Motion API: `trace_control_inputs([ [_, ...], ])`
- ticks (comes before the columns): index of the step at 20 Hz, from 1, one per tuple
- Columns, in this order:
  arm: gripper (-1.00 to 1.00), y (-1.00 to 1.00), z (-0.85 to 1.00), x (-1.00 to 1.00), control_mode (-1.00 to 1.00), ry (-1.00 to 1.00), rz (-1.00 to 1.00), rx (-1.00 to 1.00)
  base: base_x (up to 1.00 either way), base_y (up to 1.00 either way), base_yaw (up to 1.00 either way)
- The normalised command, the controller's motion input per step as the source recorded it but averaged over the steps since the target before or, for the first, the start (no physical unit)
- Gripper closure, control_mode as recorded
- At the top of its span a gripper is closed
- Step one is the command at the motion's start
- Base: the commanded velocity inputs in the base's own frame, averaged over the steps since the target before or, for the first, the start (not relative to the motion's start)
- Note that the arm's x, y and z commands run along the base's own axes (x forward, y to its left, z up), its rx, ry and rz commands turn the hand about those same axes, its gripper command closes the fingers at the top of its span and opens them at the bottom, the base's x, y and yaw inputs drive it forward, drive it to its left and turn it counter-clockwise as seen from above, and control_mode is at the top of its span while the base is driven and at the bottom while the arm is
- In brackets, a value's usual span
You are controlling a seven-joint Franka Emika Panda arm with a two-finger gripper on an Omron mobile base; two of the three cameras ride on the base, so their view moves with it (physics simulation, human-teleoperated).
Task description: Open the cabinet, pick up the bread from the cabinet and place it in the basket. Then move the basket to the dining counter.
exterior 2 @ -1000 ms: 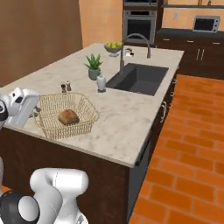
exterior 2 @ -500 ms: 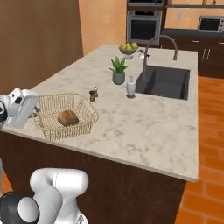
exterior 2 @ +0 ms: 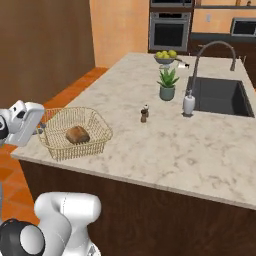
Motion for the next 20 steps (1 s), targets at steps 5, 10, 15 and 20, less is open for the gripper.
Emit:
trace_control_inputs([
  [5,1.0,0.0,0.0,0.0,1.0,0.0,0.0,0.0,0.49,0.97,-0.22],
  [10,1.0,0.0,0.0,0.0,1.0,0.0,0.0,0.0,0.51,0.4,-0.15],
  [15,1.0,0.0,0.0,0.0,1.0,0.0,0.0,0.0,0.21,0.01,-0.15],
  [20,1.0,0.1,-0.05,0.45,-1.0,0.0,-0.08,0.0,0.1,0.04,-0.07],
])
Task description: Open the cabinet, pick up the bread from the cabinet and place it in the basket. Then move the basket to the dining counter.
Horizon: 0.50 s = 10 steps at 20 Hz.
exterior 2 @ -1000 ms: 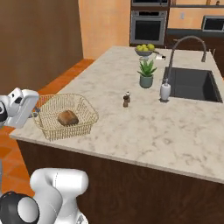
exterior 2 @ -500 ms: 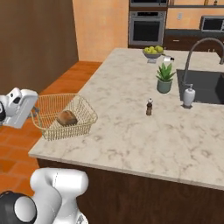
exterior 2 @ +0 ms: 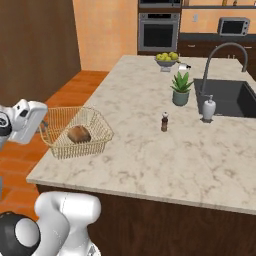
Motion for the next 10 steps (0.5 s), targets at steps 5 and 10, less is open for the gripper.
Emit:
trace_control_inputs([
  [5,1.0,0.08,-0.23,1.0,-1.0,0.0,-0.07,0.0,0.0,0.0,0.0],
  [10,1.0,0.16,-0.25,1.0,-1.0,0.07,-0.04,0.0,0.0,0.0,0.0],
])
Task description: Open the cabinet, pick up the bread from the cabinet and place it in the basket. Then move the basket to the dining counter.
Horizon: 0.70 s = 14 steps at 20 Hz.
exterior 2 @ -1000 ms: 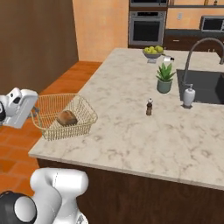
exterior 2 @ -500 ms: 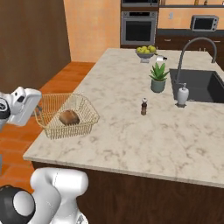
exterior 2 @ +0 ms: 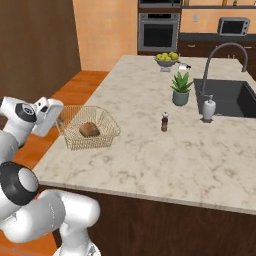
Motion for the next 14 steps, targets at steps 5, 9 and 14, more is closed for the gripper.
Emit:
trace_control_inputs([
  [5,1.0,0.03,-0.27,1.0,-1.0,0.04,-0.02,0.0,0.0,0.0,0.0],
  [9,1.0,0.04,-0.37,1.0,-1.0,0.06,0.0,0.0,0.0,0.0,0.0],
  [14,1.0,0.18,-0.43,1.0,-1.0,0.02,-0.02,0.0,0.0,0.0,0.0],
])
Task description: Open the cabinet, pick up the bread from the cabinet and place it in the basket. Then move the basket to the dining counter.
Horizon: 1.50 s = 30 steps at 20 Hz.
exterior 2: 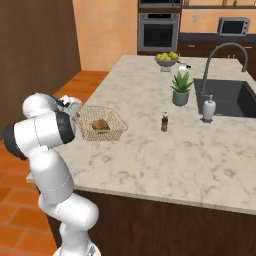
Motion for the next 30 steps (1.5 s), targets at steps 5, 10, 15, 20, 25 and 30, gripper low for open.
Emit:
trace_control_inputs([
  [5,1.0,0.19,-0.54,1.0,-1.0,0.0,0.0,0.0,0.0,0.0,0.0],
  [10,1.0,0.14,-0.58,0.96,-1.0,0.0,0.0,0.0,0.0,0.0,0.0],
  [15,1.0,0.02,-0.31,0.77,-1.0,0.02,0.0,0.0,0.0,0.0,0.0],
  [20,-1.0,-0.01,0.02,0.31,-1.0,0.02,0.0,0.0,0.0,0.0,0.0],
  [25,-1.0,-0.02,0.53,-0.18,-1.0,0.01,-0.03,0.0,0.0,0.0,0.0],
  [30,-1.0,-0.2,0.88,-0.83,-1.0,0.05,-0.1,0.02,0.0,0.0,0.0],
])
